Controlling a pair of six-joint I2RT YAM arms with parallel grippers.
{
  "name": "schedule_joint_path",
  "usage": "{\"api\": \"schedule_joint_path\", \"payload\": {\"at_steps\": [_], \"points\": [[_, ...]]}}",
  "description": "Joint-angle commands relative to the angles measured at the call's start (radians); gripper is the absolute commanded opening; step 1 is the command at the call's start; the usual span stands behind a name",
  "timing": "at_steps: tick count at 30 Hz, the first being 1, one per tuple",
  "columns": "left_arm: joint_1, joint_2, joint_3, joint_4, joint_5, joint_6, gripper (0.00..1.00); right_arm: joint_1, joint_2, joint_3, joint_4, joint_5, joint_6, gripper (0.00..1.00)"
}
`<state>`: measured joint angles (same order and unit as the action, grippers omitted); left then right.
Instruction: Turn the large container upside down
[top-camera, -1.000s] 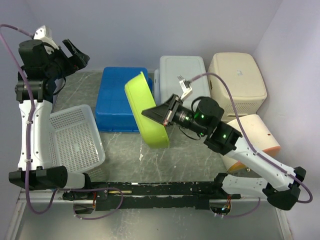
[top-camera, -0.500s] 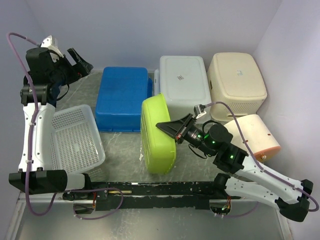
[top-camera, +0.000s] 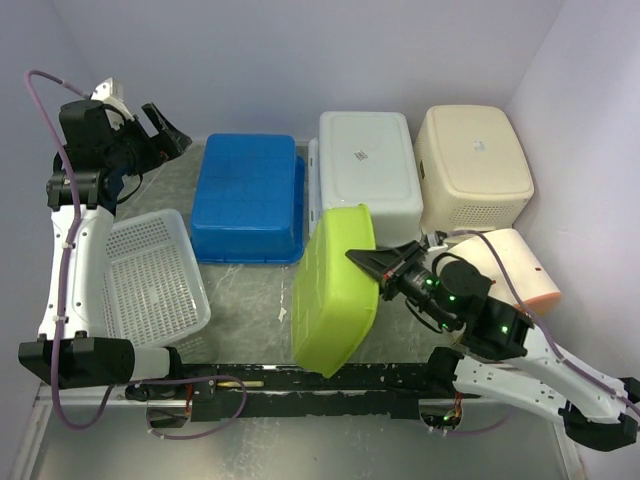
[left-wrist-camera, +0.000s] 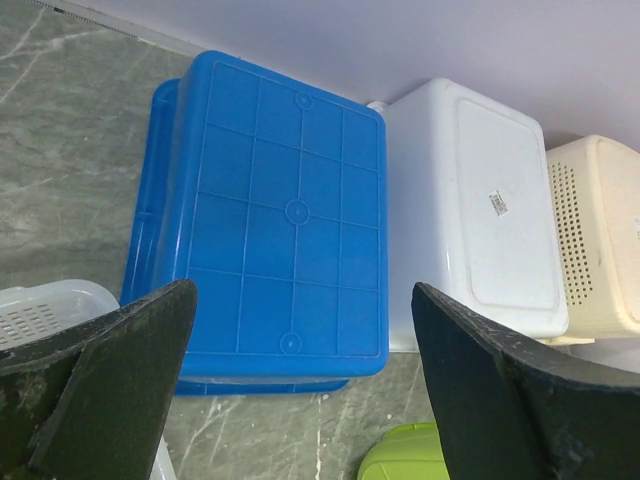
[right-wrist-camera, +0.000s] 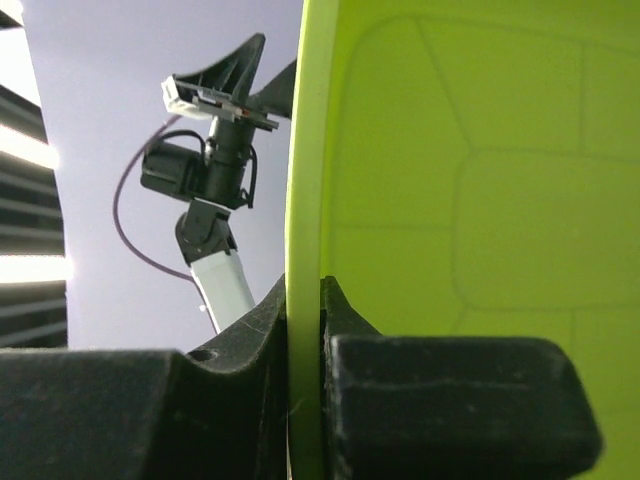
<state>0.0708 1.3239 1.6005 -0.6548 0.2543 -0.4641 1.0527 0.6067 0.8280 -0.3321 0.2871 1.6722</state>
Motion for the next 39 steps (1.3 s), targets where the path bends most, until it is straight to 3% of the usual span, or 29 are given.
{"api": "schedule_joint_path", "payload": {"at_steps": [1, 4, 9, 11, 15, 20, 26, 29, 33, 39], "points": [[0.004, -0.012, -0.014, 0.038, 0.048, 0.003, 0.99, 0.005, -0.054, 0.018, -0.385, 0.091, 0.121, 0.09], [0.004, -0.012, -0.022, 0.046, 0.065, -0.004, 0.99, 0.005, -0.056, 0.027, -0.475, 0.084, 0.118, 0.27], [0.003, -0.022, -0.049, 0.064, 0.087, -0.017, 0.99, 0.005, -0.04, -0.018, -0.574, 0.004, 0.112, 0.36], [0.003, -0.028, -0.067, 0.072, 0.101, -0.022, 0.99, 0.004, -0.04, -0.032, -0.613, -0.007, 0.113, 0.47], [0.003, -0.043, -0.097, 0.072, 0.107, -0.021, 0.99, 0.004, -0.049, -0.021, -0.677, 0.031, 0.111, 0.69], [0.002, -0.063, -0.122, 0.076, 0.133, -0.024, 0.99, 0.004, -0.025, 0.037, -0.774, 0.106, 0.091, 0.87], [-0.018, -0.079, -0.131, 0.016, 0.188, 0.021, 0.99, 0.005, 0.088, 0.137, -0.816, 0.195, -0.053, 0.94], [-0.094, -0.093, -0.137, -0.088, 0.154, 0.08, 0.99, 0.004, 0.162, 0.166, -0.687, 0.231, -0.247, 0.94], [-0.219, -0.135, -0.204, -0.221, 0.012, 0.141, 0.99, 0.005, 0.286, 0.252, -0.576, 0.268, -0.478, 0.95], [-0.455, -0.163, -0.379, -0.34, -0.318, 0.041, 0.99, 0.002, 0.373, 0.301, -0.499, 0.342, -0.634, 1.0]]}}
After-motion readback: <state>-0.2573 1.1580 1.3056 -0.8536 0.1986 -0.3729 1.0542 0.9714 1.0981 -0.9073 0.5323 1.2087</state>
